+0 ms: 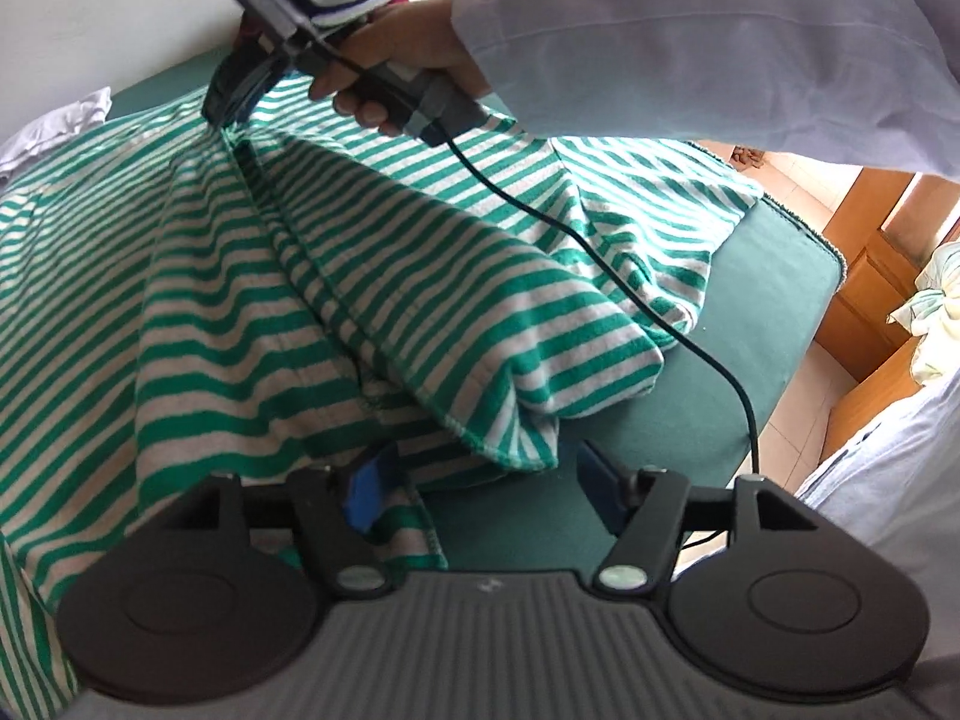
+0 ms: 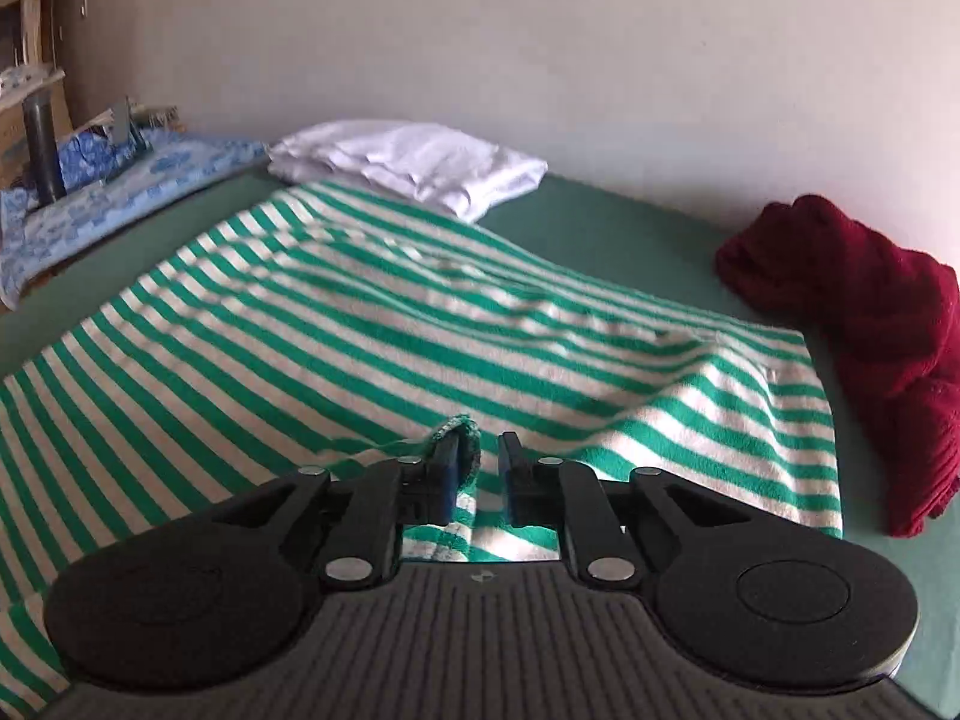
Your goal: Fold clothes
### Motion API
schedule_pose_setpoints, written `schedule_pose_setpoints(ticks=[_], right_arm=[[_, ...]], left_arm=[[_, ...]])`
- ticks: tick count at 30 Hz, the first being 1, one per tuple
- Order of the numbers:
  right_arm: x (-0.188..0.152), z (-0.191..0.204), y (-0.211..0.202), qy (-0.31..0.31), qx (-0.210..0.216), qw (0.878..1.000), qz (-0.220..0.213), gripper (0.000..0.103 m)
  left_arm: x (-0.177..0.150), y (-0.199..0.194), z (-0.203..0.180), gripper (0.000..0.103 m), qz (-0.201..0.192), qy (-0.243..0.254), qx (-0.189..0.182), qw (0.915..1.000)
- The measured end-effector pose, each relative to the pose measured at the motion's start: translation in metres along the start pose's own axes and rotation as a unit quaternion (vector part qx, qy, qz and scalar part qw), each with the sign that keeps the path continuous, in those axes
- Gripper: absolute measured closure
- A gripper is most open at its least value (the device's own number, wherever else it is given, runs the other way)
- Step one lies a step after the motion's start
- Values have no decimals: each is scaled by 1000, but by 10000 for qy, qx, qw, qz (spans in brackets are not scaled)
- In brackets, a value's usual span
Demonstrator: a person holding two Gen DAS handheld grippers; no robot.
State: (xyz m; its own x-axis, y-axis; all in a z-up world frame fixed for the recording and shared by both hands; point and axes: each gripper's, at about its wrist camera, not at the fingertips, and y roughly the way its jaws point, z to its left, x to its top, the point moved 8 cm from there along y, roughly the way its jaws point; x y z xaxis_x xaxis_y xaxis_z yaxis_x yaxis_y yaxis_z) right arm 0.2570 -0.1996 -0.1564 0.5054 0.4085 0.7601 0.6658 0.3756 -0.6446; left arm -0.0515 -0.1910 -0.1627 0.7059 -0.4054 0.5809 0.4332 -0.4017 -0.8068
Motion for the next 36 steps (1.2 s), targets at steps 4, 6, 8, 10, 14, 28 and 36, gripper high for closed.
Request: schedule_pose_setpoints(ticks=[4,6,8,10,14,28,36], right_arm=[[-6,2,-14,-472,-112,9986,-222,75],[-8,-2,-32,-632,-263,9972,-313,62],[-7,-9,-50,-662,-350,9963,-412,59],[-5,-12,-67,-396,-102,9977,-542,59],[-2,-1,-76,29,470,9969,-637,59],[-15,5,-81,1459,1301,9801,-348,78],[-93,38,-117,2243,1567,9609,433,70]], left_arm=[[0,-2,0,36,-19,25,-2,10000],[3,-12,5,36,-121,-9,22,9999],[8,-24,12,36,-261,-61,44,9996],[13,-33,19,34,-412,-118,33,9991],[19,-24,24,28,-377,-237,-54,9990],[0,-5,22,17,-122,-230,-360,9990],[-6,-13,29,22,-70,137,-474,9988]])
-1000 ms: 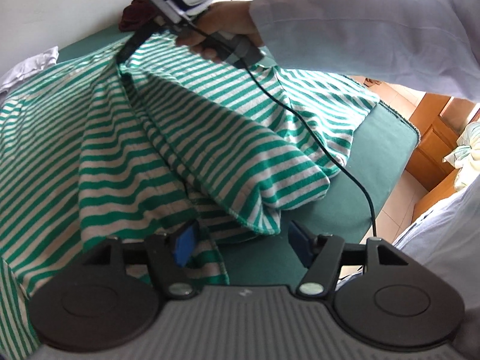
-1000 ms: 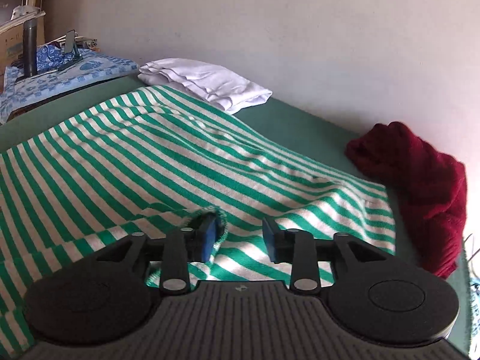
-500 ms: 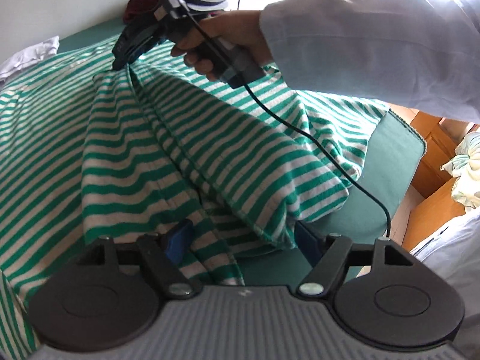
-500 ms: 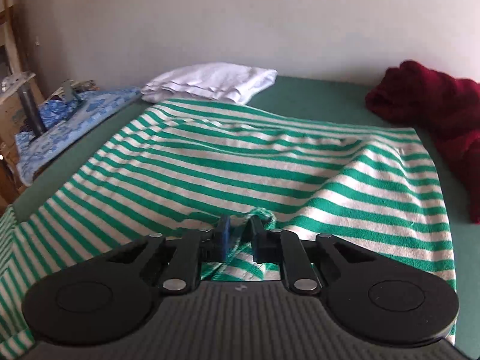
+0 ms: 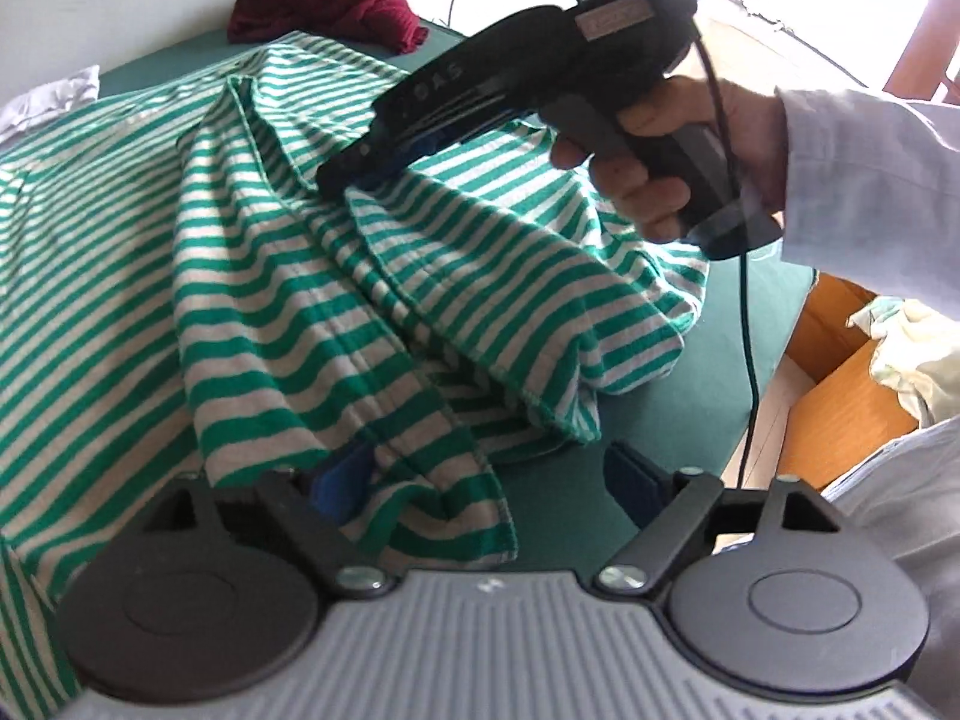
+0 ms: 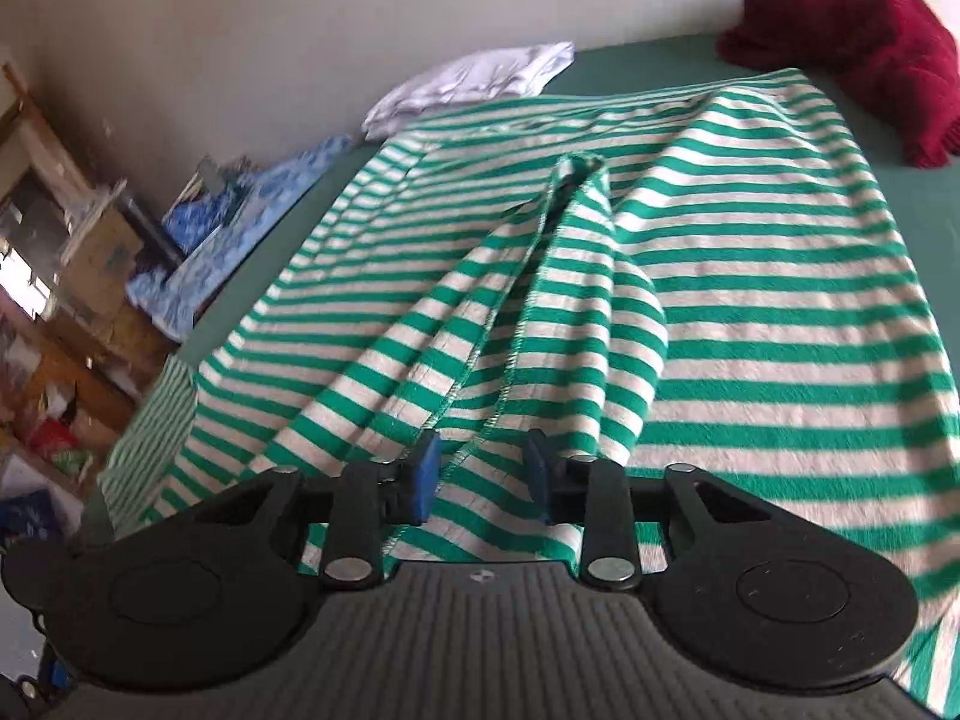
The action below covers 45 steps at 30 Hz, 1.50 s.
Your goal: Fold clothes
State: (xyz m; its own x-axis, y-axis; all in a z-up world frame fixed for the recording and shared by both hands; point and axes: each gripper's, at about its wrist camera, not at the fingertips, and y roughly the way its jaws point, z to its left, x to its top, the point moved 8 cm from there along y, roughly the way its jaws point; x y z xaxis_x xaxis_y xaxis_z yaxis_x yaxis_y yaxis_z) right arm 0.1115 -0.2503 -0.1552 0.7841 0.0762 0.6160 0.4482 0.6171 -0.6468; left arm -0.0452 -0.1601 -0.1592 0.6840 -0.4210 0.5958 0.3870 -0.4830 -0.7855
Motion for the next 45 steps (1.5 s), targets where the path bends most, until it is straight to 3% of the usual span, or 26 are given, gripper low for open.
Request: schedule_pose_setpoints(ticks=[3,4,6,8,10,12,13,21,27,30,34,36,38,40,45], right_arm=[[-10,2,-48,721,252,9947,-685,63],[-12,0,-57,752,78,9939,-808,55],[-12,-5,-70,780,-227,9916,-1004,51],[-2,-13,-65,925,-413,9888,-1094,51],[10,-21,-52,1154,-303,9864,-1128,51],[21,-26,-38,1303,-285,9843,-1160,51],[26,-28,-33,1331,-305,9840,-1146,52],[50,-61,11,1281,-166,9889,-733,59],[51,-72,25,1089,349,9927,-394,61],[52,-75,30,1123,631,9913,-261,73],[51,-74,34,991,1045,9893,-235,76],[50,-78,36,1080,1178,9869,-239,81],[50,-82,36,1145,1207,9859,-207,95],[50,-83,36,1106,1241,9859,-205,96],[59,-71,33,999,1461,9837,-309,97]], left_arm=[[6,-31,15,12,-397,167,157,9989],[8,-37,24,12,-487,174,208,9984],[19,-41,47,12,-642,190,365,9971],[36,-35,74,12,-743,174,580,9954],[59,-23,102,13,-784,-9,590,9952],[71,-7,115,24,-759,-168,495,9957],[77,0,121,32,-746,-248,448,9959],[126,60,172,35,-644,-886,68,9940],[149,94,198,36,-650,-1324,-213,9888],[148,94,204,38,-835,-1670,-406,9816],[144,92,215,70,-1061,-2231,-635,9669],[141,93,220,79,-1178,-2494,-699,9587],[139,93,224,88,-1266,-2650,-707,9533],[138,93,226,102,-1313,-2715,-614,9515],[140,72,225,103,-1551,-2856,-439,9447]])
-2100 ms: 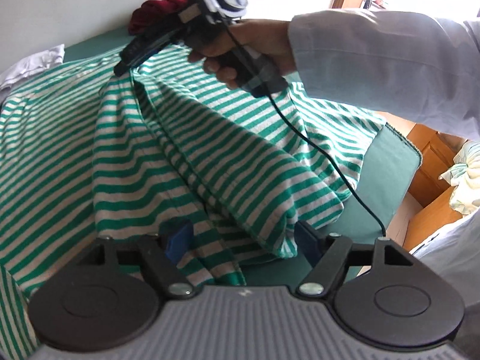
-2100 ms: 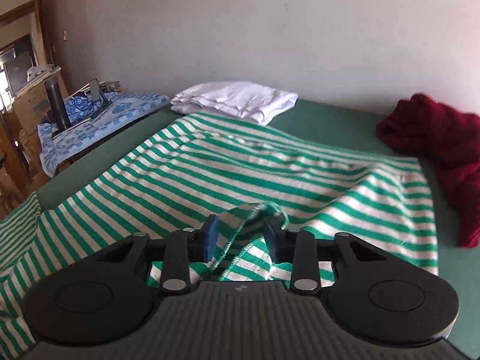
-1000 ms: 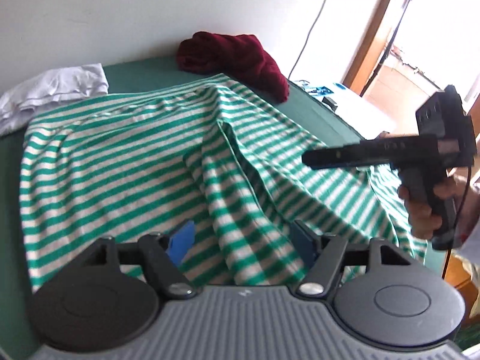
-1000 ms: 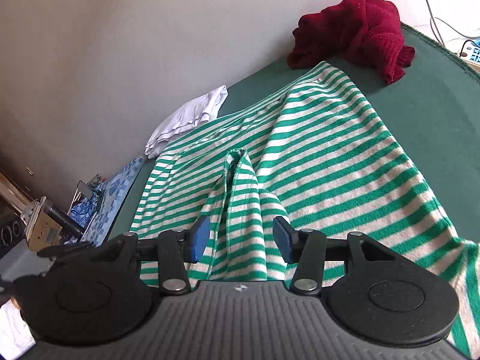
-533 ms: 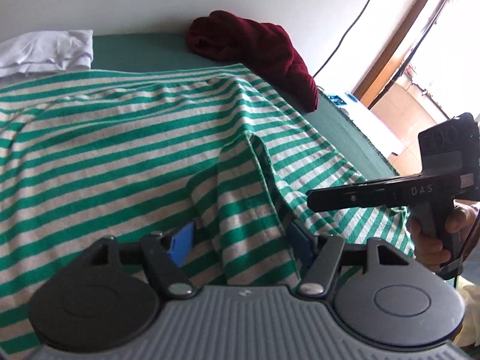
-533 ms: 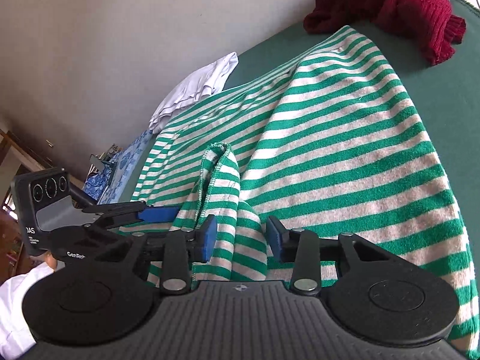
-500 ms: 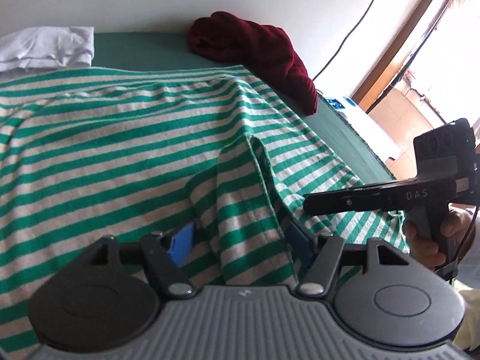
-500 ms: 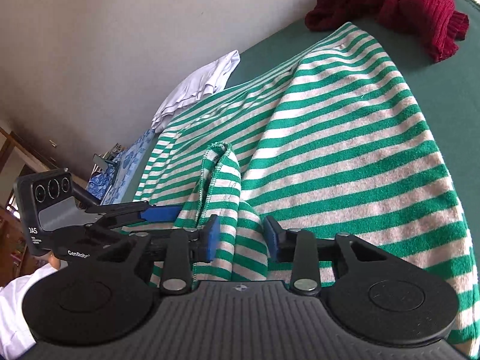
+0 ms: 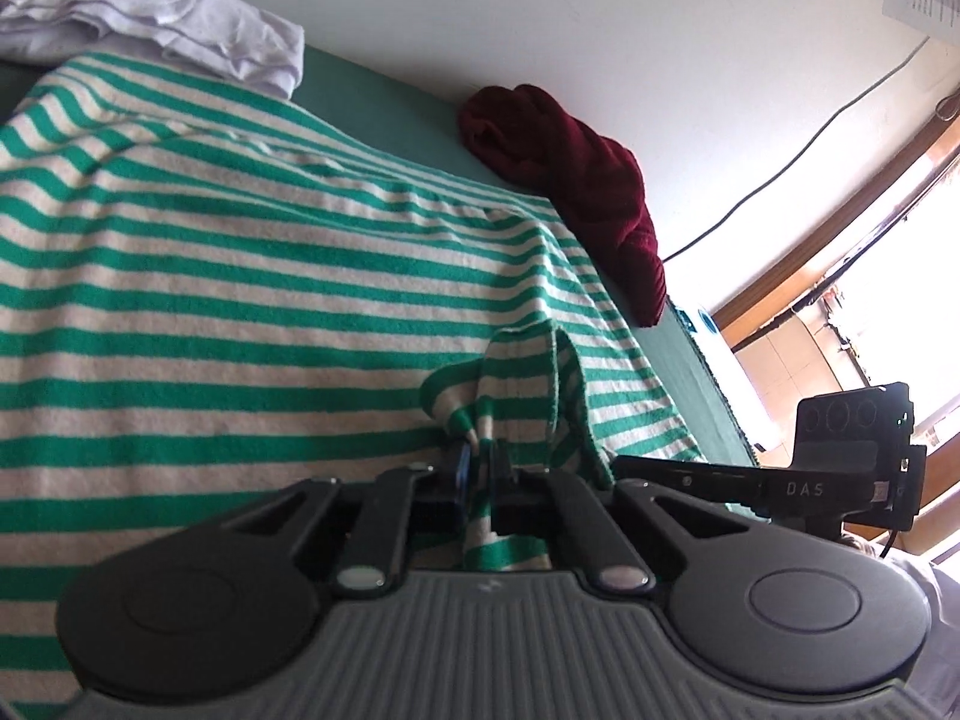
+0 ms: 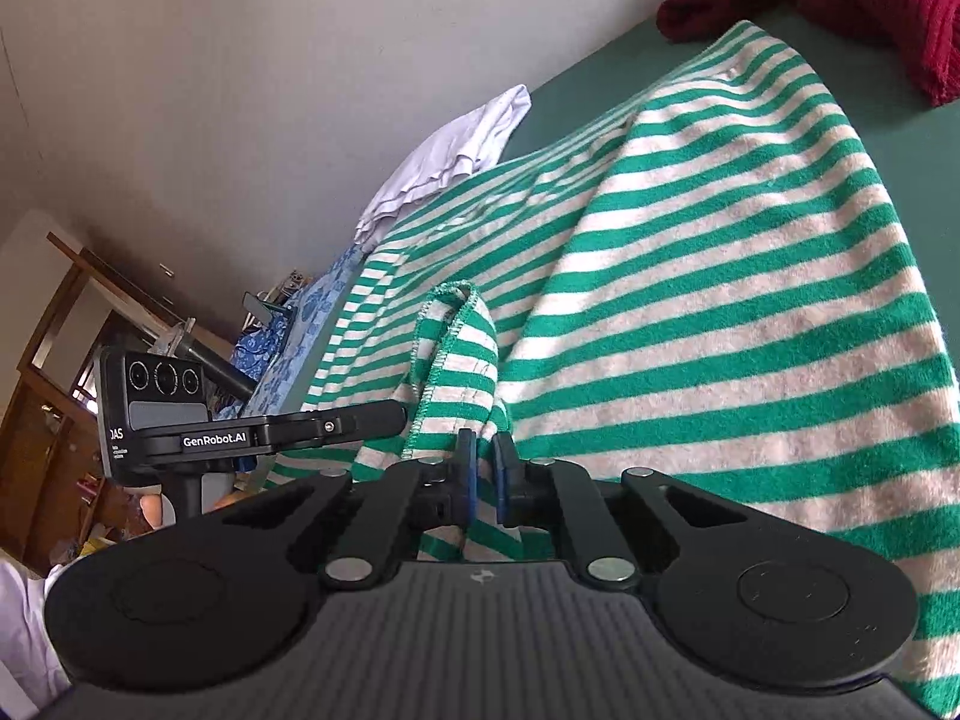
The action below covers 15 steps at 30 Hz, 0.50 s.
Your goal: Fold clothes
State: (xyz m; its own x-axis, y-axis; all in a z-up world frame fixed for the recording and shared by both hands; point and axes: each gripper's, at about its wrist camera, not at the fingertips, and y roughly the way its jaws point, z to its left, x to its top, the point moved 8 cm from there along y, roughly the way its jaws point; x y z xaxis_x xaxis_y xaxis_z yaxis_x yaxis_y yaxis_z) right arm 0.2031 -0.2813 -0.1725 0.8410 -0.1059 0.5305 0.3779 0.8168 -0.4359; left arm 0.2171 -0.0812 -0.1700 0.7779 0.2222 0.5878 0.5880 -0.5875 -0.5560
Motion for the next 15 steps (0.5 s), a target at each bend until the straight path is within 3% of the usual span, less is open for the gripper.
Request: schedule_pose_setpoints(ticks=[2,5,10,12,14,15], right_arm=[[5,10,0,-35,221,9997,-81,97],[9,15,9,-219,168,9996,-103,97],[0,3,25,-199,-116,9997,99,96],[-2,11,18,-206,-122,9997,49,89],[-4,18,11,-213,-128,9997,0,74],[-5,22,7,-216,-131,9997,-25,74]], left_arm=[[4,-12,-6,103,-141,188,135,9996],[7,-23,-14,103,-246,546,372,9975],[-6,3,11,101,235,733,870,9932],[-7,-2,13,97,196,700,872,9935],[-7,-11,11,97,183,725,900,9931],[-7,-20,7,97,112,811,965,9920]])
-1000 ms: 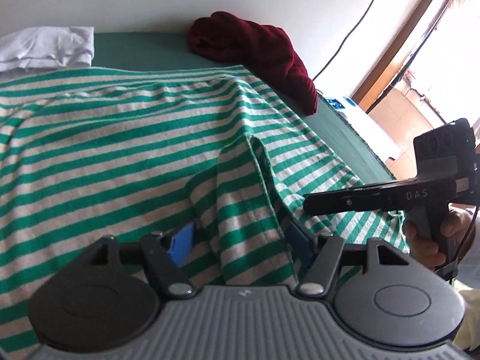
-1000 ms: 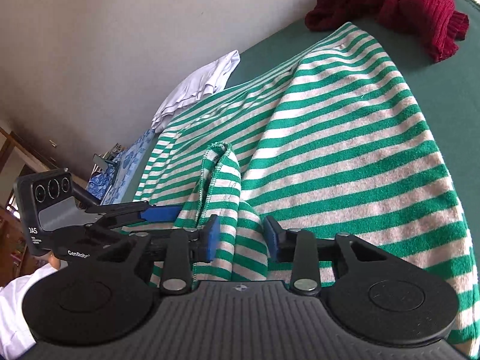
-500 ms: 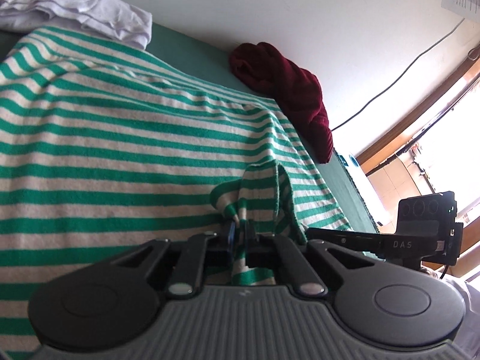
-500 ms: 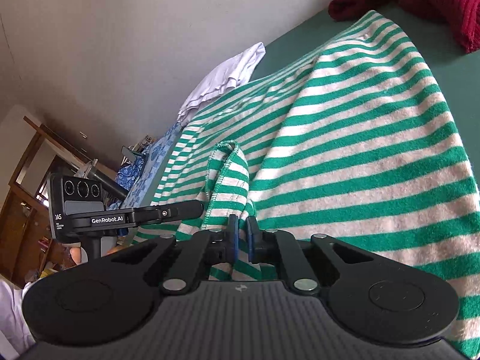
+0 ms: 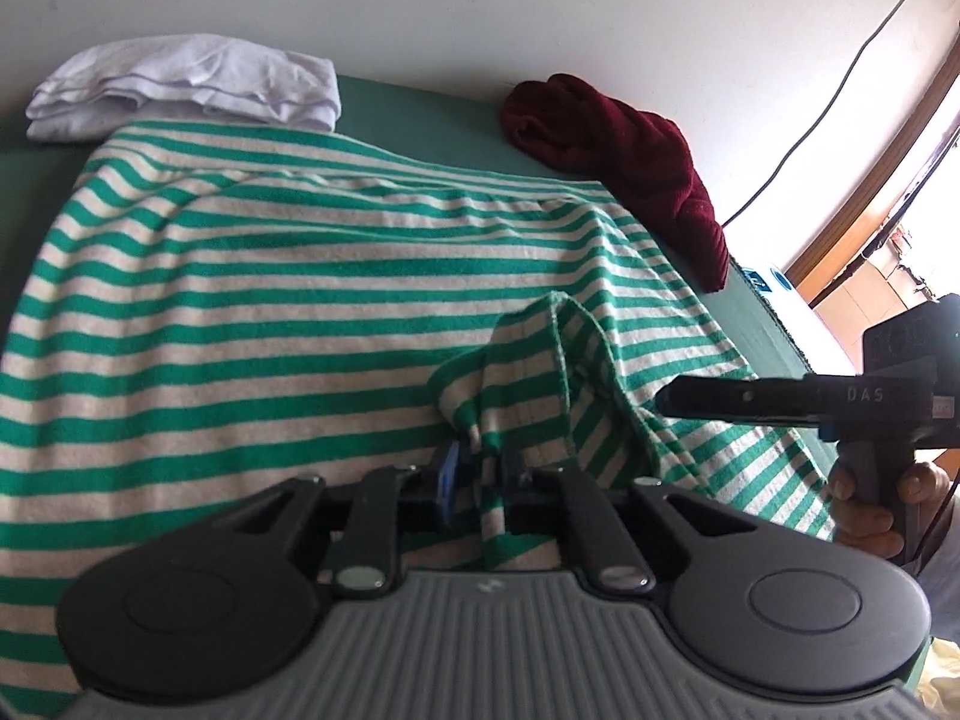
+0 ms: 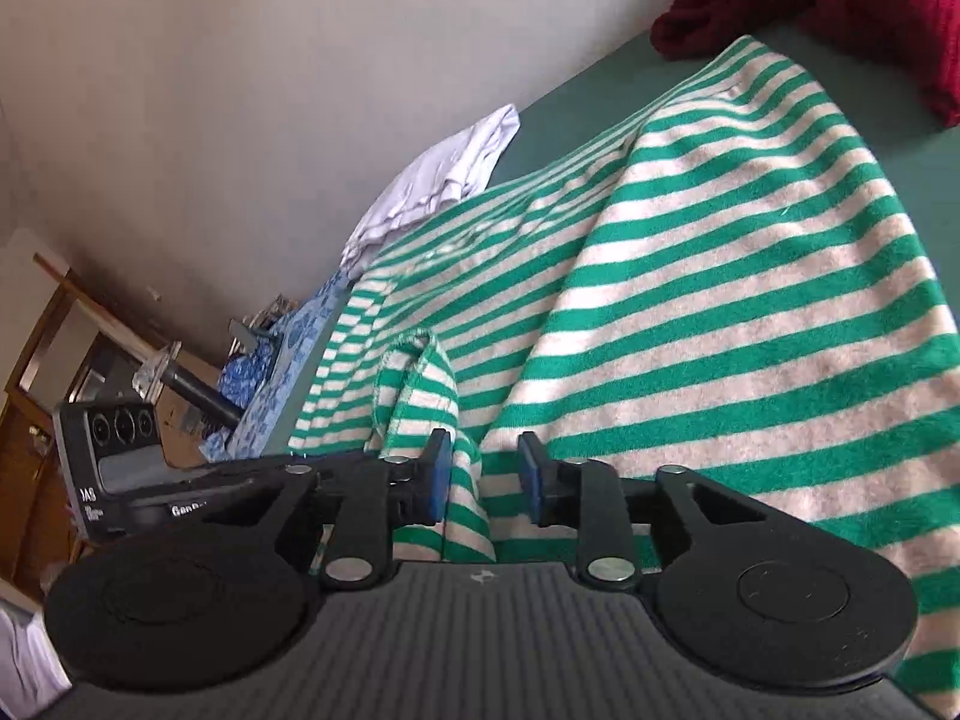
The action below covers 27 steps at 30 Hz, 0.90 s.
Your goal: Fold clothes
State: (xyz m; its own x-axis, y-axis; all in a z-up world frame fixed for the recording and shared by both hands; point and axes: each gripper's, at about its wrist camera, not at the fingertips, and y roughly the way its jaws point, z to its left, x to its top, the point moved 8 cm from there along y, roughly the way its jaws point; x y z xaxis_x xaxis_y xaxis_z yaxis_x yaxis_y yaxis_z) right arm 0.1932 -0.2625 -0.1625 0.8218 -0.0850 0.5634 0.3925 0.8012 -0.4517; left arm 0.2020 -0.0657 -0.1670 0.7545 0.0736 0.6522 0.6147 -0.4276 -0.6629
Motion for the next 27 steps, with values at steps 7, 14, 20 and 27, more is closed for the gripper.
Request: schedule_pose_setpoints(ticks=[7,14,20,27], right_arm=[[-9,17,-19,59,-162,9998,-140,75],[-25,-2,-14,528,-988,9932,-320,92],[-73,54,-38,-90,-879,9961,-22,86],[-113,61,-83,31,-1732,9826,-667,80]], left_arm=[[-25,-40,-43,62,68,392,-331,9987],[-66,-27,-56,67,635,967,-257,9930],[-91,-79,-76,37,510,1215,-832,9878],[-137,-92,-87,52,881,1473,-877,9813]])
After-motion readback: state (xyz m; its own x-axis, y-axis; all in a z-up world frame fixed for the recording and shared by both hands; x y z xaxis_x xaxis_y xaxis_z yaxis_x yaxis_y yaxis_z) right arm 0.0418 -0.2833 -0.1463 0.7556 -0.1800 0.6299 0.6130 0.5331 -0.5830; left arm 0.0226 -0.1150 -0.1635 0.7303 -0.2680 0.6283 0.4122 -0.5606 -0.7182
